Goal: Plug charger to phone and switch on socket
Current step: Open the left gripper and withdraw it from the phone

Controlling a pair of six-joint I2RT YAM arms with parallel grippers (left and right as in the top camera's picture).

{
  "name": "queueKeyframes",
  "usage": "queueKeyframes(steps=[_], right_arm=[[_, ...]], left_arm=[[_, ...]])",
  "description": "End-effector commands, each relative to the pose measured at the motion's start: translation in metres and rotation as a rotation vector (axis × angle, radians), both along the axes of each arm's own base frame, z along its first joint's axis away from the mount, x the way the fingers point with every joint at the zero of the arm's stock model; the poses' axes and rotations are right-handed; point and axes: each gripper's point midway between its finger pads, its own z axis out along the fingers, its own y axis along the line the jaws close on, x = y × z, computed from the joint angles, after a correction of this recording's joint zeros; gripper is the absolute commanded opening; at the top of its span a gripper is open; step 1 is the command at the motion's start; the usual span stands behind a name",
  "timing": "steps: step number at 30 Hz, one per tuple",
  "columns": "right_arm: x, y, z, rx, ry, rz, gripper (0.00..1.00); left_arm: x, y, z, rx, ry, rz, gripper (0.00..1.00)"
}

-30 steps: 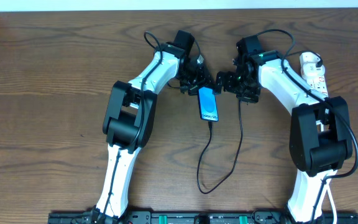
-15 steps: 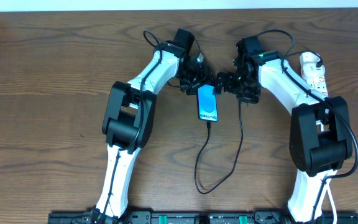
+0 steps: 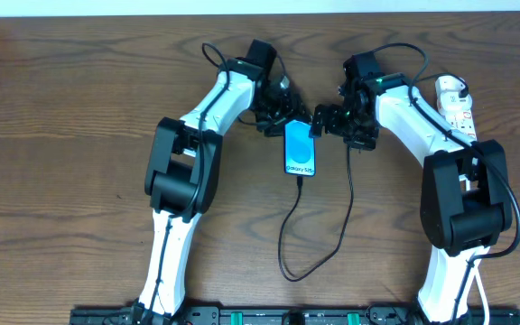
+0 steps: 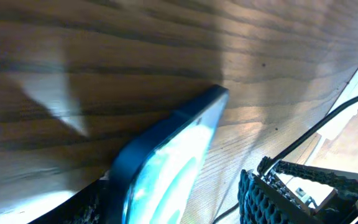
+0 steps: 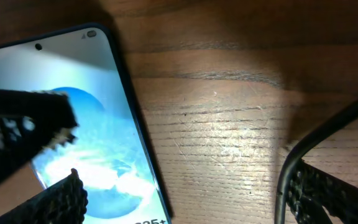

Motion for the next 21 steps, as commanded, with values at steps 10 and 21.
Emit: queueKeyframes(steps=[10,21], right_arm=[[-0.002,0.004,0.002,0.008,-0.002,0.021,0.99],[-0.004,-0.006,-0.001,-0.037,0.002,0.017,0.99]], left_arm=[[0.002,0.058,-0.048,0.212,0.061,0.085,0.63],[0.007,0.109,-0.05,0.255,0.127,0.177,0.77]])
